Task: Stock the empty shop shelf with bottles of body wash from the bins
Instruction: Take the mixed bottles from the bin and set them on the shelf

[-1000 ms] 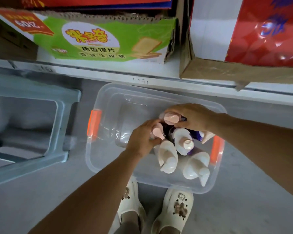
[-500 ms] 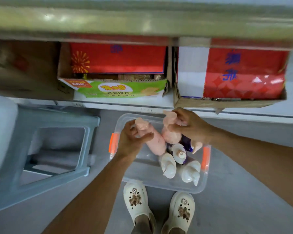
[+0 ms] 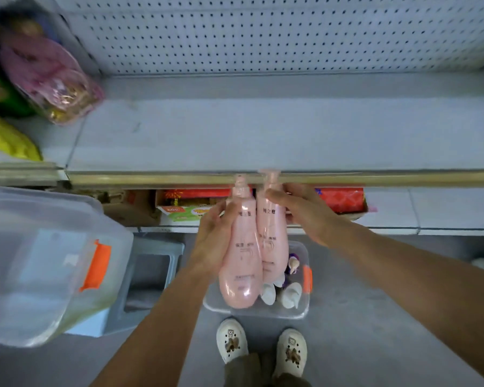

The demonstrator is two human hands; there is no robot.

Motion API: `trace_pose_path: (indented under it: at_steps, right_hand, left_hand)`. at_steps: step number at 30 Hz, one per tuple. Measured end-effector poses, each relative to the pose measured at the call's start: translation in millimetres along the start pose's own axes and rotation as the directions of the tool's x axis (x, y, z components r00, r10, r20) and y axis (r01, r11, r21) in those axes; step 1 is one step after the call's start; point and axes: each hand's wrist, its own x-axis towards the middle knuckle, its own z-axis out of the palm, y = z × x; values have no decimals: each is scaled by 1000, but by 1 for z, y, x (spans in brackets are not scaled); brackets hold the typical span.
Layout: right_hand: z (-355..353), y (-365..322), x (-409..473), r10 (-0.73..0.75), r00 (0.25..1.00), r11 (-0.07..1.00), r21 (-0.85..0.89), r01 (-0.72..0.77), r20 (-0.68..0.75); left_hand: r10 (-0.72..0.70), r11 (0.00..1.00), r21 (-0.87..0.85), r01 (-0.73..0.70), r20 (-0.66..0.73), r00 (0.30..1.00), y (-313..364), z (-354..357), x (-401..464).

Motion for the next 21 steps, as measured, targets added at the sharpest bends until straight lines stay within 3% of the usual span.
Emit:
trace_pose_path:
  at_steps: [8,14,21]
  right_hand:
    - [-3,-130,-92,-124,979,985,97,141,-161]
    - [-23,-226,-158,-262,922,948,105,301,-286]
    - [-88,-332,-221,-341,871,914,93,395,-354]
  left_hand:
    - [157,979,118,-164,66,985,141,19,-88]
    - [372,905,159,-394,147,916,237,51,-151]
    - [464,865,76,-496,254,849,326,109,-191]
